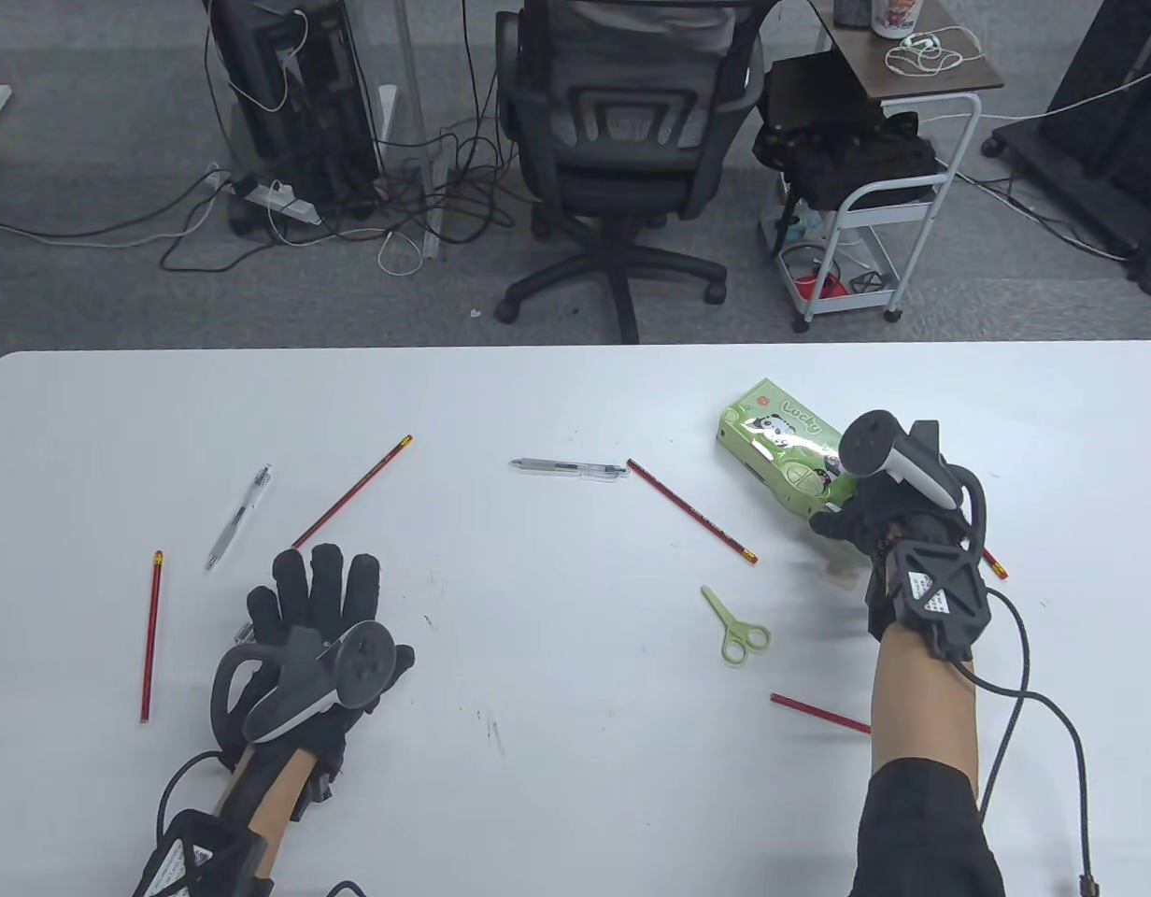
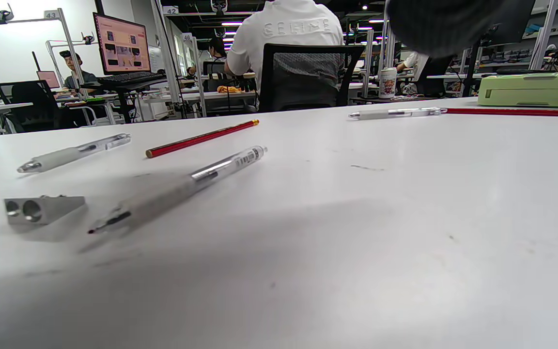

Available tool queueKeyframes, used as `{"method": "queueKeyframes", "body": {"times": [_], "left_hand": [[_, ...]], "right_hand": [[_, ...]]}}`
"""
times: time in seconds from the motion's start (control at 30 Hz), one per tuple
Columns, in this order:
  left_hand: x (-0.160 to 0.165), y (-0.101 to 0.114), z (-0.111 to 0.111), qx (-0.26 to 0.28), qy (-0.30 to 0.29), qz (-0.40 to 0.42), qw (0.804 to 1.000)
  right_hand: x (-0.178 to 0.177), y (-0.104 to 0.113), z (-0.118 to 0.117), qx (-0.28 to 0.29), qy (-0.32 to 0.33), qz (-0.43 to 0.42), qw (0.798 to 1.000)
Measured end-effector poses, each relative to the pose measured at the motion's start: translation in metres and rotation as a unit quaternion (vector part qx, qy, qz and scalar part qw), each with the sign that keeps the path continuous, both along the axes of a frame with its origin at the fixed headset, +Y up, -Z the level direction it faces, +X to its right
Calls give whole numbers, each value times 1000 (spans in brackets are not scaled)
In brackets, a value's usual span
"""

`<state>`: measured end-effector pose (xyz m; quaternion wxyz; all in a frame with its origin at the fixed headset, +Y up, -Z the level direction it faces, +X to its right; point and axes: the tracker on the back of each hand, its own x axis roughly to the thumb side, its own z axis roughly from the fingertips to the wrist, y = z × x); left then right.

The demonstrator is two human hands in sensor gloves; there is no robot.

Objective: Organize multifunction pencil case

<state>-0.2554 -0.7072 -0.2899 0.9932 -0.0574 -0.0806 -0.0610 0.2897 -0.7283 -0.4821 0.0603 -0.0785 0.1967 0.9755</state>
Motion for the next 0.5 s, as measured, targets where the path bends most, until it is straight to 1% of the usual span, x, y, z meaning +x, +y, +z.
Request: {"method": "queueKeyframes", "body": {"times": [0.07, 0.17, 0.23, 0.3, 0.37, 0.4, 0.5], "left_hand": [[0, 0, 0, 0, 1, -1, 1000], [0, 0, 0, -4, 0, 2, 1000], [0, 0, 0, -5, -1, 0, 1000], [0, 0, 0, -6, -1, 0, 1000], [0, 0, 0, -5, -1, 0, 1000], [0, 0, 0, -5, -1, 0, 1000], [-1, 0, 0, -2, -2, 5, 1000]], "right_hand": [[1, -5, -5, -8, -3, 6, 1000], [1, -14, -9, -34, -4, -3, 999], [-1, -17, -10, -21, 3, 21, 1000], [-1, -15, -9, -2, 11, 31, 999], [0, -12, -8, 38, 21, 33, 998], [1, -11, -7, 49, 21, 30, 998], [1, -3, -2, 96, 11, 19, 995]]}}
